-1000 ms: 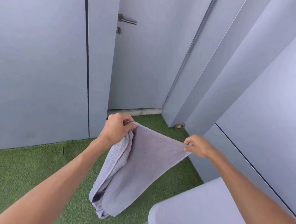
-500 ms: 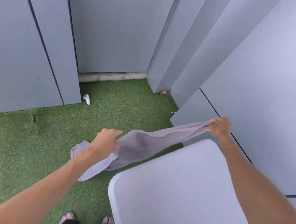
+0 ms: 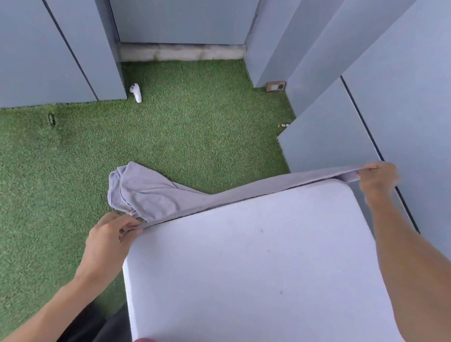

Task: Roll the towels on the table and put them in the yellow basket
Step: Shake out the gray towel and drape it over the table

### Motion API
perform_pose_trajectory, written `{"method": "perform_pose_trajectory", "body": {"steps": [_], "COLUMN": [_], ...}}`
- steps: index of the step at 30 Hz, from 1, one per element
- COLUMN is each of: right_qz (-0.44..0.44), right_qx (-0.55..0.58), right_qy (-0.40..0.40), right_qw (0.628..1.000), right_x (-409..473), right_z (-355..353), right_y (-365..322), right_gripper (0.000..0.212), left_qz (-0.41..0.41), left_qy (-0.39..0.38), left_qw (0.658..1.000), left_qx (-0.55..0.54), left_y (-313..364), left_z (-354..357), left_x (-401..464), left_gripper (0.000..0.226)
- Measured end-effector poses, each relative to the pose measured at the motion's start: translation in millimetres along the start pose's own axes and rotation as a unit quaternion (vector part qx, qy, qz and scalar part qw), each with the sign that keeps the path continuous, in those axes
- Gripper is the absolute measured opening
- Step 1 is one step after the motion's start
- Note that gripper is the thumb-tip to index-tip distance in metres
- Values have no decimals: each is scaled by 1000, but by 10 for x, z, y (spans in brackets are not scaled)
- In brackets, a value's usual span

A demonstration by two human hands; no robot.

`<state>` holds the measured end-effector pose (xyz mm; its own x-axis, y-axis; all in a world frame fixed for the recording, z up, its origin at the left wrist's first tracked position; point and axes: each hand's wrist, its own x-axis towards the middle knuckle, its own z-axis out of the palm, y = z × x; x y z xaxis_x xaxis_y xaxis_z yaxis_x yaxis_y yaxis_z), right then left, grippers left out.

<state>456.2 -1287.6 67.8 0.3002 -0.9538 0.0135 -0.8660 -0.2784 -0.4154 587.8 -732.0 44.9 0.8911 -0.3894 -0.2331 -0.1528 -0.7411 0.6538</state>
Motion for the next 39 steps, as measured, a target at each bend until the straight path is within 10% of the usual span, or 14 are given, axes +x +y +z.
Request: {"method": "perform_pose_trajectory", "body": {"steps": [39], "right_qz": [63], "right_qx": [2], "right_qy": [4], "right_qw": [998], "right_x": [-2062], "right_z": [-981], "right_y": [3063], "right_gripper": [23], "left_qz": [-28], "left_qy": [143], "left_qw": [983], "left_qx": [-114], "left_y": [-455], "left_z": [1180], "left_x": [-3458], "left_gripper": [24]}}
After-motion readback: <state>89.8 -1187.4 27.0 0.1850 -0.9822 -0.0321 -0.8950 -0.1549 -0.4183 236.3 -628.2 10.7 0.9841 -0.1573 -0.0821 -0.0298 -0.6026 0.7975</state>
